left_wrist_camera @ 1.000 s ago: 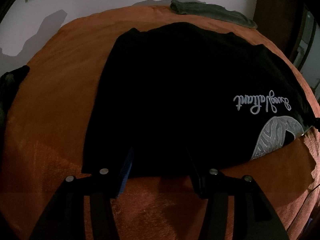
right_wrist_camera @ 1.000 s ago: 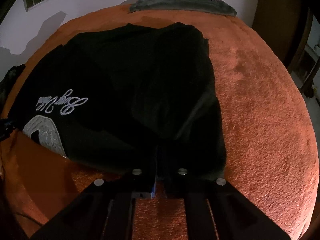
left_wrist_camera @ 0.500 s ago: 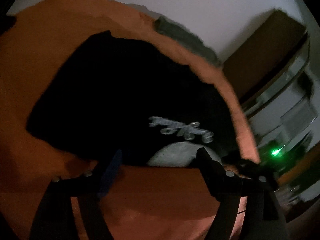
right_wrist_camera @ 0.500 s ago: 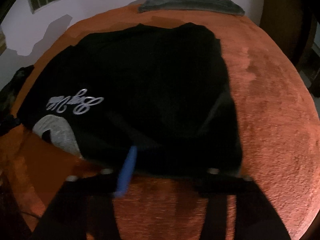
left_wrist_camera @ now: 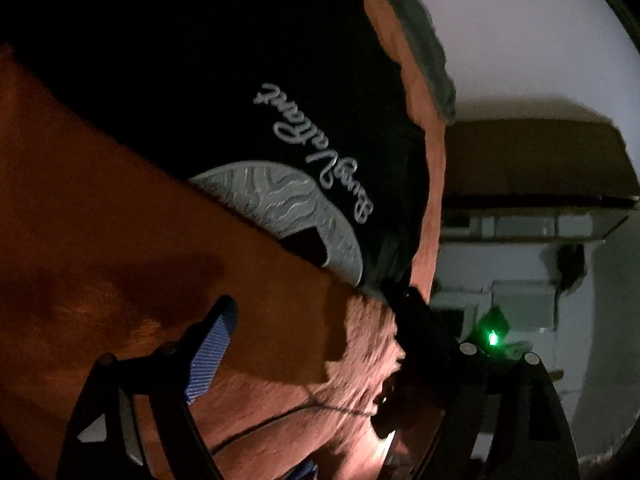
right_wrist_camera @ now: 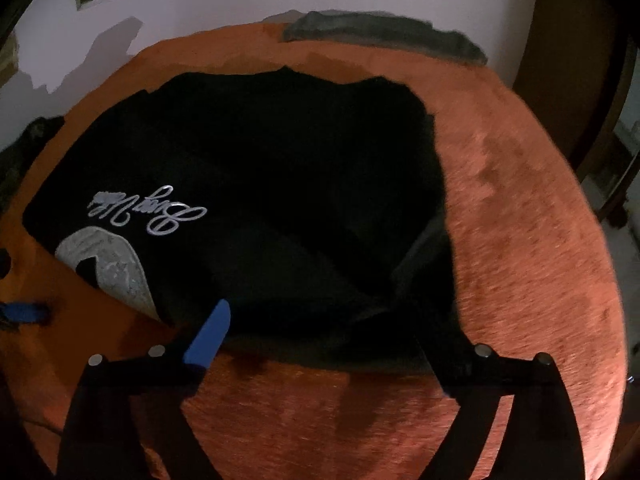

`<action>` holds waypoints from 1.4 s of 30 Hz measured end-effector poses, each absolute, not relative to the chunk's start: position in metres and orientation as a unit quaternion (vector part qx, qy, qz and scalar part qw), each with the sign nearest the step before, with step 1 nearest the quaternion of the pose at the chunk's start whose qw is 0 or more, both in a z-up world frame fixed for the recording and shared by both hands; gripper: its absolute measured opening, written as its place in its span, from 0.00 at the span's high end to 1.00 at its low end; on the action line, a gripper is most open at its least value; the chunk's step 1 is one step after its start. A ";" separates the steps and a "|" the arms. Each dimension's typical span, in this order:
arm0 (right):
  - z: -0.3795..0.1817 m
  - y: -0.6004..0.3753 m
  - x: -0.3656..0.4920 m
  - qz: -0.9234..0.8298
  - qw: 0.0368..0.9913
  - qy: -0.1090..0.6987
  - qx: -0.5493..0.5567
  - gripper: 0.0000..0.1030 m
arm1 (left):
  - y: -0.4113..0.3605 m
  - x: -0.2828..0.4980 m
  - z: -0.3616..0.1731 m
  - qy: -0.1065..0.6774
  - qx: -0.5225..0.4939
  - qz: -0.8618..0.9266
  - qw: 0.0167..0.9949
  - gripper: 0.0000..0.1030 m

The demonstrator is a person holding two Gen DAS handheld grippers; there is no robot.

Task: Fold clothes

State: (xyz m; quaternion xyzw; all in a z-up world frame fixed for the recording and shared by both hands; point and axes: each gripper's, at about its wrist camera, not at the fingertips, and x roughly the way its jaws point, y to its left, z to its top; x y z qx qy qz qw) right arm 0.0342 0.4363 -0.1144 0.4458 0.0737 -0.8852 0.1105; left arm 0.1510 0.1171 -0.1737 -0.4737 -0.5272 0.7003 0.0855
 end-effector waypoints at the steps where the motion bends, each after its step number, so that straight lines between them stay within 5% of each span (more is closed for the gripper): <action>1: -0.112 0.439 0.037 -0.887 0.109 0.076 0.443 0.12 | 0.118 0.152 -0.175 -0.543 -0.462 0.697 0.080 0.19; 10: -0.080 0.482 0.033 -0.892 0.070 0.015 0.446 0.12 | 0.142 0.144 -0.196 -0.658 -0.406 0.631 0.064 0.19; 24: -0.020 0.497 -0.006 -0.897 0.066 0.048 0.434 0.12 | 0.144 0.135 -0.213 -0.685 -0.374 0.625 0.008 0.21; 35: 0.028 0.430 -0.021 -0.823 0.186 0.303 0.444 0.12 | 0.152 0.137 -0.211 -0.676 -0.335 0.657 -0.013 0.29; 42: 0.050 0.412 -0.007 -0.814 0.306 0.245 0.429 0.12 | 0.139 0.132 -0.218 -0.715 -0.317 0.622 -0.029 0.38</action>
